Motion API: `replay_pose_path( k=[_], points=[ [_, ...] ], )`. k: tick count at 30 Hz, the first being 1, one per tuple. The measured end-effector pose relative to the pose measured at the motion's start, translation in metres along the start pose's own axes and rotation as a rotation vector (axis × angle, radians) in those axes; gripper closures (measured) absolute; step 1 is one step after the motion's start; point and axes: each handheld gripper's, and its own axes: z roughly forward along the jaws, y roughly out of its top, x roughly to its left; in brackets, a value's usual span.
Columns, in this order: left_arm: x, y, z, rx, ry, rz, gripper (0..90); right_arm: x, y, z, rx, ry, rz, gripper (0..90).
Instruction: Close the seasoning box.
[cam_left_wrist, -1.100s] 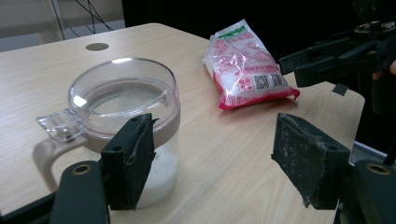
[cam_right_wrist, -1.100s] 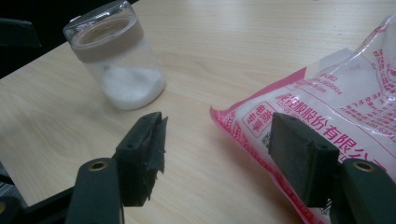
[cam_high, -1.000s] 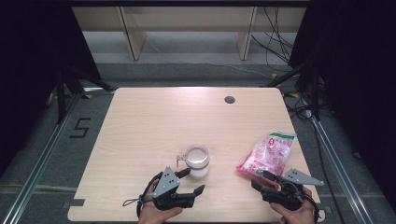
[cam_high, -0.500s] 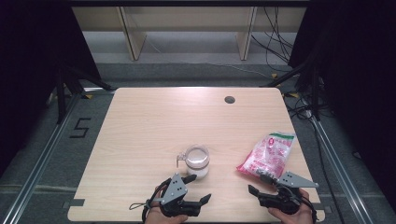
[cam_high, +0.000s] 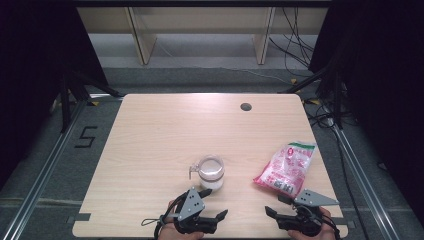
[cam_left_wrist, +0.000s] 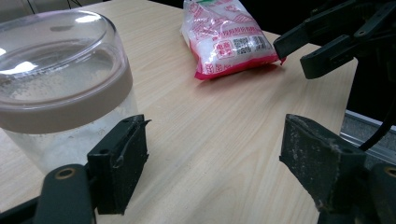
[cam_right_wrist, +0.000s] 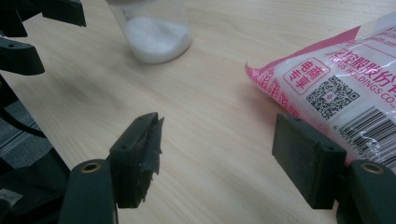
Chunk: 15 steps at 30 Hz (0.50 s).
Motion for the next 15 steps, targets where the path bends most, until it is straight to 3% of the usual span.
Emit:
replay_pose_path(
  k=[1,4,5,6,11,12,13,14,15],
  points=[
    [0.0000,-0.0001,0.0002,-0.002,-0.001,0.002,22.5,-0.0020,-0.0001,-0.0003,0.005,-0.004,-0.028,32.9],
    [0.0004,-0.0006,0.0010,0.000,-0.001,0.001,22.5,-0.0013,-0.0014,0.0005,0.006,-0.004,-0.034,32.2],
    [0.0011,-0.0004,0.0007,0.008,-0.009,0.002,22.5,0.0008,-0.0019,-0.0001,0.015,-0.004,-0.016,32.2],
    [0.0004,-0.0006,0.0015,-0.001,-0.004,-0.004,22.5,-0.0013,-0.0016,0.0003,0.004,-0.007,-0.049,32.1],
    [0.0003,-0.0006,0.0007,0.007,0.000,0.003,22.5,-0.0014,-0.0019,-0.0007,0.016,-0.008,-0.052,32.1],
    [0.0007,-0.0007,0.0004,0.010,0.002,0.006,22.4,0.0004,-0.0023,-0.0011,0.029,0.001,-0.023,32.0],
    [0.0026,0.0001,-0.0001,0.016,-0.002,0.036,22.5,-0.0009,-0.0022,-0.0008,0.026,0.000,-0.031,31.9],
    [0.0017,-0.0006,0.0000,0.015,-0.002,0.015,22.4,0.0012,-0.0025,-0.0013,0.036,0.003,-0.006,31.9],
    [0.0012,-0.0015,0.0007,0.003,-0.001,-0.001,22.4,-0.0016,-0.0021,-0.0007,0.019,-0.005,-0.048,31.9]
  ],
)
